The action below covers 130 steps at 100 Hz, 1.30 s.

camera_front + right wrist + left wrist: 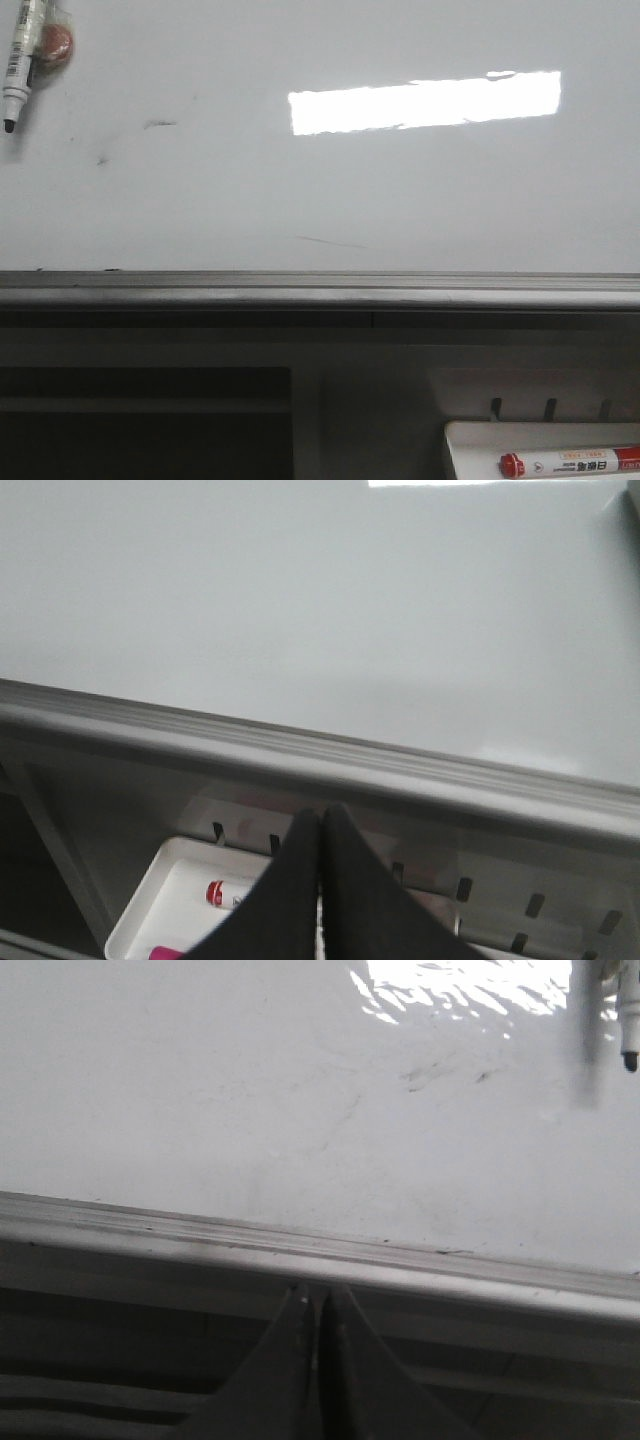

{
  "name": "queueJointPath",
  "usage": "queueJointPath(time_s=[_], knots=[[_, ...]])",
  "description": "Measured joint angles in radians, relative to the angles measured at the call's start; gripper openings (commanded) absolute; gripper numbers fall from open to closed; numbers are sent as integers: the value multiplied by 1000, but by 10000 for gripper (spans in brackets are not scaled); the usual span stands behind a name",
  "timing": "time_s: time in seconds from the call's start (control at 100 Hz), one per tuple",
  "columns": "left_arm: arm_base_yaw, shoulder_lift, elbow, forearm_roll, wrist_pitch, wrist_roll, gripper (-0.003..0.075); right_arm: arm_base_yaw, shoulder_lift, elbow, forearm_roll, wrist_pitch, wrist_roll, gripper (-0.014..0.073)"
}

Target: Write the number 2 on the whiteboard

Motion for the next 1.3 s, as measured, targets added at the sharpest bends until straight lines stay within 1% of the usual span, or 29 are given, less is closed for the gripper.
queueJointPath(time_s=[0.04, 0.08, 0.14, 0.19, 0.26, 0.32, 0.4, 0.47, 0.57, 0.62, 0.67, 0.74, 0.8, 0.85, 0.88, 0.9, 0.93, 0.94, 0.95, 0.97, 1.0, 1.02, 1.05, 1.11, 1.19, 1.23, 1.3], knots=[[0, 0, 0, -64, -25, 0, -20, 0, 0, 0, 21, -31, 0, -71], [0, 0, 0, -169, -54, -2, -20, 0, 0, 0, 59, -85, 2, -71], [0, 0, 0, -350, -105, -2, -20, 0, 0, 0, 170, -166, 10, -71], [0, 0, 0, -474, -136, -4, -20, 0, 0, 0, 271, -245, 10, -71], [0, 0, 0, -620, -159, -6, -20, 0, 0, 0, 404, -320, 12, -71], [0, 0, 0, -733, -173, -8, -20, 0, 0, 0, 491, -356, 13, -71], [0, 0, 0, -897, -180, -8, -20, 0, 0, 0, 559, -381, 13, -71], [0, 0, 0, -963, -190, -10, -20, 0, 0, 0, 603, -389, 14, -71], [0, 0, -12, -977, -177, 37, -20, 0, 0, -18, 617, -360, 14, -71], [0, 0, -40, -957, -139, 82, -20, 0, 0, -53, 593, -312, 11, -70], [0, 0, -84, -917, -91, 126, -20, 0, 0, -104, 541, -250, 1, -60], [0, 20, -172, -826, -14, 183, -20, 0, 11, -191, 462, -161, -10, -6], [0, 68, -252, -721, 62, 219, -3, 0, 43, -260, 411, -84, -15, 87], [0, 135, -323, -644, 137, 257, 57, 0, 90, -319, 381, -32, -16, 176], [0, 174, -373, -608, 188, 281, 127, 0, 116, -344, 368, -9, -17, 228], [0, 204, -402, -587, 216, 303, 161, 0, 137, -361, 362, 3, -19, 265], [0, 245, -439, -561, 251, 335, 254, 0, 165, -380, 357, 14, -19, 309], [0, 256, -448, -558, 259, 344, 273, 0, 173, -384, 356, 19, -19, 328], [0, 276, -465, -554, 274, 361, 309, 0, 187, -393, 354, 21, -19, 337], [0, 307, -490, -545, 294, 385, 345, 0, 209, -405, 351, 28, -19, 358], [0, 348, -519, -536, 316, 416, 420, 0, 237, -419, 350, 34, -21, 375], [0, 378, -540, -535, 327, 435, 454, 0, 257, -429, 347, 38, -21, 381], [0, 417, -565, -533, 339, 459, 482, 0, 284, -440, 347, 41, -22, 379], [0, 502, -608, -533, 350, 511, 480, 0, 335, -462, 346, 47, -22, 379], [-2, 595, -659, -545, 345, 578, 434, 0, 379, -481, 345, 51, -22, 379], [-13, 641, -679, -550, 327, 599, 419, 0, 393, -488, 345, 52, -22, 379], [-43, 712, -712, -557, 289, 620, 418, 0, 403, -494, 345, 52, -22, 379]])
